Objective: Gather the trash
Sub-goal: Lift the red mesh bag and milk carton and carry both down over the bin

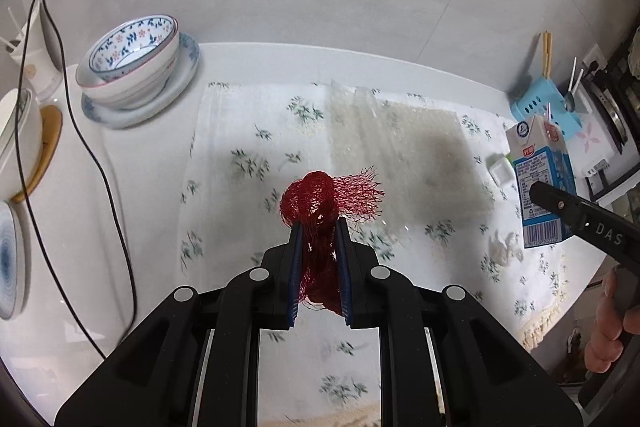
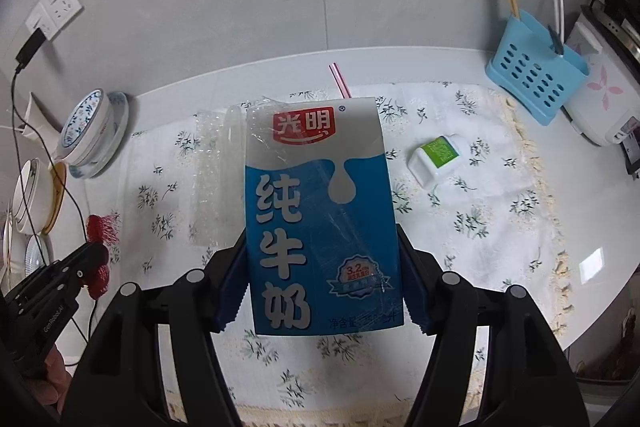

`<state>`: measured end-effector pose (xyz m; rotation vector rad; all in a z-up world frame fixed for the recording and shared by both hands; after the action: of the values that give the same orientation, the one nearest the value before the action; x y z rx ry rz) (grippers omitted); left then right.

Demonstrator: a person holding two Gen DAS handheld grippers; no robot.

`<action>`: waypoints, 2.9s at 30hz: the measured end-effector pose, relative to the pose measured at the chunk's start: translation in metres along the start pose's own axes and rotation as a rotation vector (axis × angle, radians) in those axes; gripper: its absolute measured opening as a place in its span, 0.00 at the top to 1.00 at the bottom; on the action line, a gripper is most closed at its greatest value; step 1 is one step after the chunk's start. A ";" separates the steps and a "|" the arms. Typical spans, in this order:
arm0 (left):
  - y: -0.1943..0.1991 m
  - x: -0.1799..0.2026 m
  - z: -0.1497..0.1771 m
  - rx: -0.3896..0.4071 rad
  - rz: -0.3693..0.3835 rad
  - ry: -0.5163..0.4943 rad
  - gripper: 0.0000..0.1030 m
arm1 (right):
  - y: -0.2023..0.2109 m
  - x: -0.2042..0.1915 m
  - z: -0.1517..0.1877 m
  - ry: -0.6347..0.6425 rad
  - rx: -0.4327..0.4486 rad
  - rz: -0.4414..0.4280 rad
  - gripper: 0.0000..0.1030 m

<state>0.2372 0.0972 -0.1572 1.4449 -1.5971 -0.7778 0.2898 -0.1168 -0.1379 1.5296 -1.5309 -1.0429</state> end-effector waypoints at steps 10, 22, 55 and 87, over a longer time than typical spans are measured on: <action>0.037 0.042 0.041 0.008 0.018 0.011 0.86 | 0.051 0.025 0.040 0.047 0.059 -0.016 0.40; 0.072 0.081 0.089 0.019 0.036 0.006 0.86 | 0.089 0.046 0.090 0.067 0.080 -0.052 0.40; 0.099 0.170 0.203 -0.006 0.140 -0.056 0.86 | 0.129 0.120 0.207 0.069 0.082 -0.029 0.40; 0.030 0.202 0.309 -0.103 0.142 -0.114 0.86 | 0.072 0.172 0.327 0.114 0.005 -0.009 0.40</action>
<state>-0.0489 -0.1227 -0.2418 1.2191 -1.6998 -0.8595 -0.0438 -0.2736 -0.2154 1.5730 -1.4500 -0.9414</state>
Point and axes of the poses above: each gripper's, at about its wrist camera, not at the fingertips, and y roughly against the way its jaws point, x to its right, z to its underside, the point moved 6 cm from there along -y, roughly the way its jaws point, and after that the axes turned 2 degrees about -y, right-handed, at the moved point
